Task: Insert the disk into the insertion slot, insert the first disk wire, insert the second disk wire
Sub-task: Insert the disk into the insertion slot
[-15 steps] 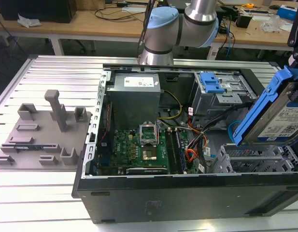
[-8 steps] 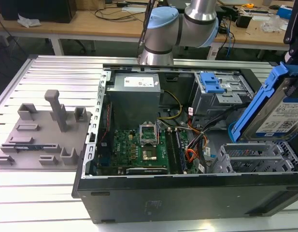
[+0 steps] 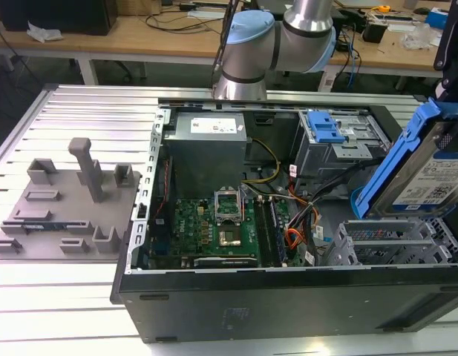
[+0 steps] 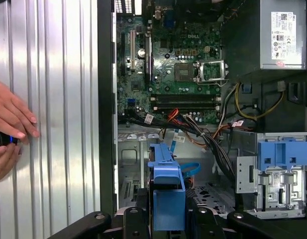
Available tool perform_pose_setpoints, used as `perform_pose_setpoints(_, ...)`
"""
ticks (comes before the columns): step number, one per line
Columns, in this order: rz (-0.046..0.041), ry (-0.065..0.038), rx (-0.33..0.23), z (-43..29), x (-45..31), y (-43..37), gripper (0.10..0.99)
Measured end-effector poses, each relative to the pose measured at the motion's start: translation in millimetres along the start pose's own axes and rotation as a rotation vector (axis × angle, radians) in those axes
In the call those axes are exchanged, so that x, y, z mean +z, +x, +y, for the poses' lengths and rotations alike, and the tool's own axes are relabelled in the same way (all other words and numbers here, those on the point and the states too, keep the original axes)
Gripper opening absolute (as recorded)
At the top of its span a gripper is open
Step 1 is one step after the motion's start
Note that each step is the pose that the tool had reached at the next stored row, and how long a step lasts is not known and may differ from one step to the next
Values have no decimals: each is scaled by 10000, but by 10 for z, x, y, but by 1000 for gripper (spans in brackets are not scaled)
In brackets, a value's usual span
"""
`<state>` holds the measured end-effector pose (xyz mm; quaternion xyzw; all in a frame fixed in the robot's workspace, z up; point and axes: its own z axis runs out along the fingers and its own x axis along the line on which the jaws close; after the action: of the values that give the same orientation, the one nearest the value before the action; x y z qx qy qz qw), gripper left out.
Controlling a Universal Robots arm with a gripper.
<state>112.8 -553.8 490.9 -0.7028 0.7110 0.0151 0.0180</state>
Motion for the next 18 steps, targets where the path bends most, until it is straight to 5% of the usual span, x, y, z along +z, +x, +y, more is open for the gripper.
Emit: perform_pose_setpoints(18, 1, 0, -1, 11, 67, 8, 365)
